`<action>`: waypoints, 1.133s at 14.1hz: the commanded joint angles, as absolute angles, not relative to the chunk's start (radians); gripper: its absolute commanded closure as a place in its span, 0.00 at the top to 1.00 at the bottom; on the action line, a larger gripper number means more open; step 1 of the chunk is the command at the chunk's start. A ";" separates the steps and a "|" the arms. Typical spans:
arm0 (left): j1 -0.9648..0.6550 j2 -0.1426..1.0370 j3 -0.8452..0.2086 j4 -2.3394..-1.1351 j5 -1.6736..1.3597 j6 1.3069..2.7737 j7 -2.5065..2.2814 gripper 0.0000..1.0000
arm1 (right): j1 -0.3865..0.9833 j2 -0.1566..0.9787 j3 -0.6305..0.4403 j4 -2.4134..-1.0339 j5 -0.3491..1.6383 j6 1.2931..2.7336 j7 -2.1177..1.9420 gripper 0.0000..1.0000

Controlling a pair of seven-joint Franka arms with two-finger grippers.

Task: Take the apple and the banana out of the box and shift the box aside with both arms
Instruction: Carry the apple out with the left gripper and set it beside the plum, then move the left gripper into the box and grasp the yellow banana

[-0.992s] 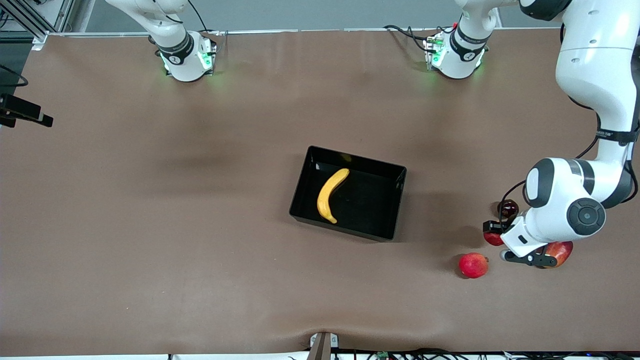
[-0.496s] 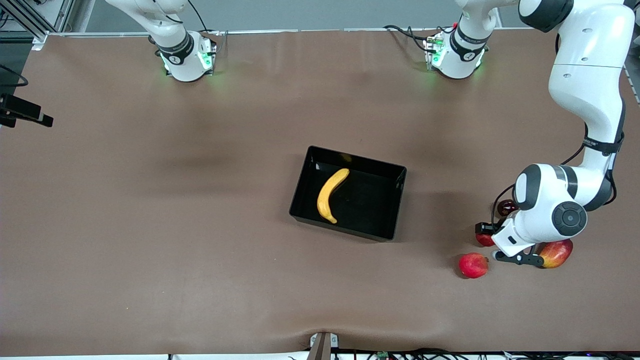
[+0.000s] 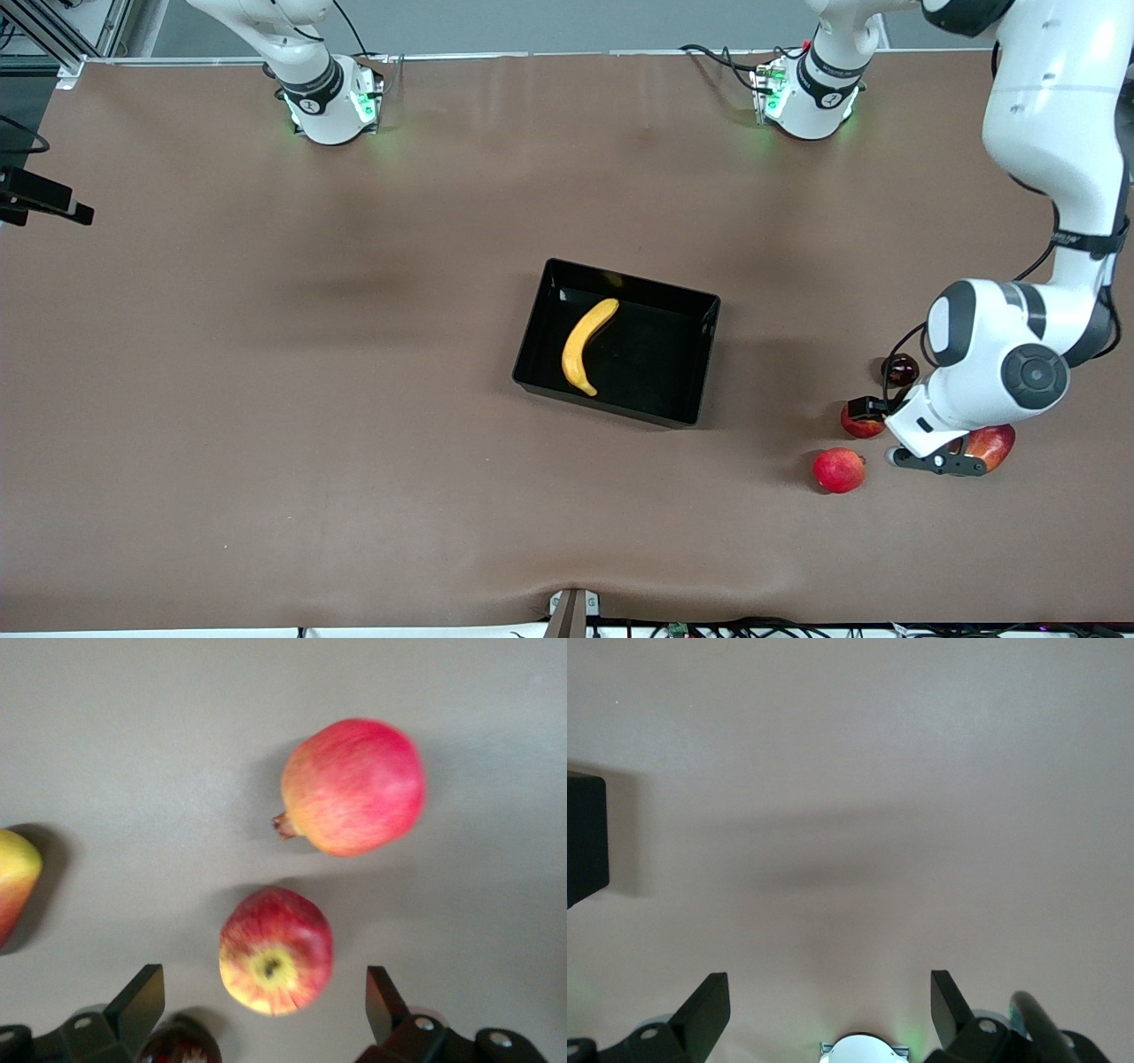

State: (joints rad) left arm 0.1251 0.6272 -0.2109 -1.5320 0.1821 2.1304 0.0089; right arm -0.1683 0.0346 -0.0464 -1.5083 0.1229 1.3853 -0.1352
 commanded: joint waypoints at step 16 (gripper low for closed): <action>-0.405 0.684 -0.379 -1.546 0.201 2.294 -0.584 1.00 | -0.196 0.040 -0.032 -1.496 0.138 1.373 -0.147 1.00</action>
